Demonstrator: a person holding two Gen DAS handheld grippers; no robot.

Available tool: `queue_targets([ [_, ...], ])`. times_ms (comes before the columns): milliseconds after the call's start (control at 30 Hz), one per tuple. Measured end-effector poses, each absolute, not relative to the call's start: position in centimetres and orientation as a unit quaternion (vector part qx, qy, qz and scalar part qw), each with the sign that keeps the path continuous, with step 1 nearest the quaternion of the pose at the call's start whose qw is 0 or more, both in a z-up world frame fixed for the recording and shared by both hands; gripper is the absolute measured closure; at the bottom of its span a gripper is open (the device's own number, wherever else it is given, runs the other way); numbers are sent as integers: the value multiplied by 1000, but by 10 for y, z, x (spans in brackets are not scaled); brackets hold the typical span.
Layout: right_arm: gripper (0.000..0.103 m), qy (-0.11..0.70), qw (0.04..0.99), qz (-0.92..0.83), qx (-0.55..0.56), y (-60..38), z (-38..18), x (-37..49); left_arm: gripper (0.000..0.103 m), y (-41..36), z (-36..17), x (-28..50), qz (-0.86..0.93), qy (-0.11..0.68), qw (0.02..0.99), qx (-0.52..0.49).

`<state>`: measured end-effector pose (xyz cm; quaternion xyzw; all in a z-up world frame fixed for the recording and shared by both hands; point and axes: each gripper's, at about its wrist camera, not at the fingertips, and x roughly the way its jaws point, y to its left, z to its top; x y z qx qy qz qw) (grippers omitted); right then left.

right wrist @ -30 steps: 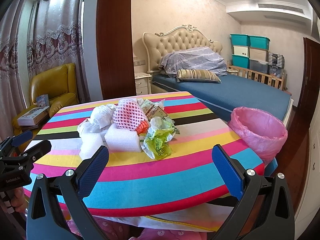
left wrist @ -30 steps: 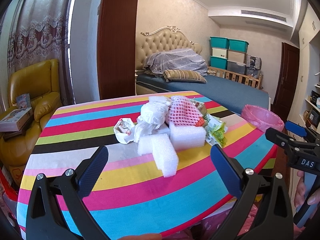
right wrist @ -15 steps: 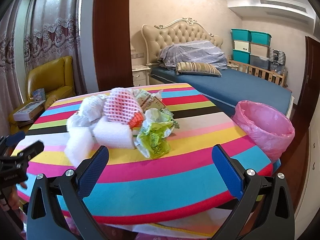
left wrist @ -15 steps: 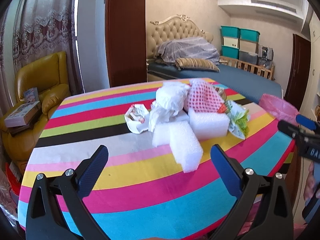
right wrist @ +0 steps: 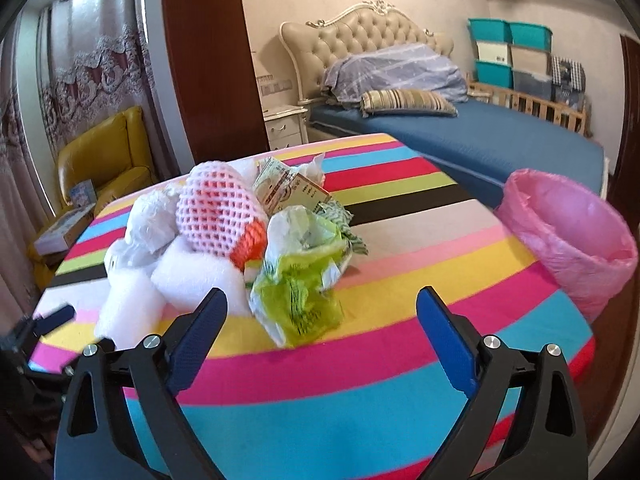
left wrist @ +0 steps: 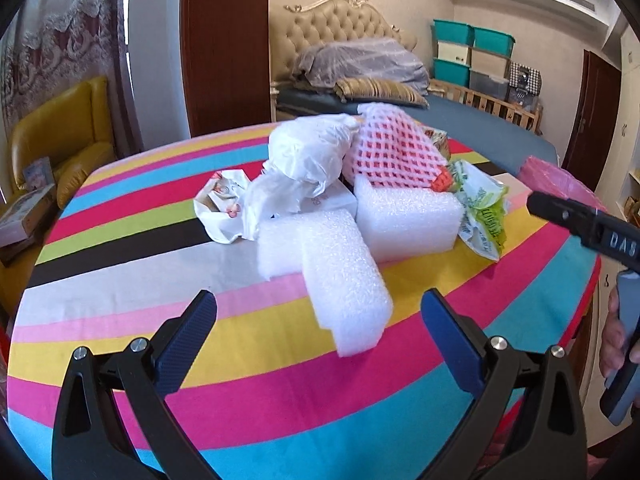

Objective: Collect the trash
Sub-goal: 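Grasp the green-yellow plastic bag with the right gripper while the left gripper grasps a white foam block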

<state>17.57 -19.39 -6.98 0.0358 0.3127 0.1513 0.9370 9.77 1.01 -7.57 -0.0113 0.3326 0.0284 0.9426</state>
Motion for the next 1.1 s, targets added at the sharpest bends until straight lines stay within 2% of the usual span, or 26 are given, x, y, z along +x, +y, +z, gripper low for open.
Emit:
queue_targets([
  [267, 20, 356, 918, 164, 57, -181, -85, 222, 4, 1, -82, 130, 29, 354, 935, 10],
  [333, 24, 366, 914, 165, 59, -179, -90, 230, 11, 2, -83, 139, 22, 363, 931, 5],
  [467, 34, 378, 907, 173, 71, -179, -96, 240, 31, 4, -86, 153, 11, 382, 924, 3],
  [533, 46, 382, 903, 182, 78, -180, -99, 241, 41, 5, -88, 157, -1, 388, 922, 4],
  [600, 52, 377, 904, 188, 77, -182, -100, 241, 60, 3, -90, 157, -11, 389, 921, 14],
  [633, 57, 374, 904, 192, 76, -182, -99, 239, 66, 2, -92, 157, -13, 390, 921, 20],
  [667, 58, 369, 906, 194, 71, -182, -98, 237, 69, 1, -93, 156, -14, 389, 921, 24],
  [800, 63, 345, 916, 197, 57, -182, -94, 226, 69, -3, -93, 148, -18, 372, 927, 35],
  [1100, 63, 313, 928, 187, 77, -193, -81, 208, 69, -14, -78, 130, -28, 310, 948, 66],
])
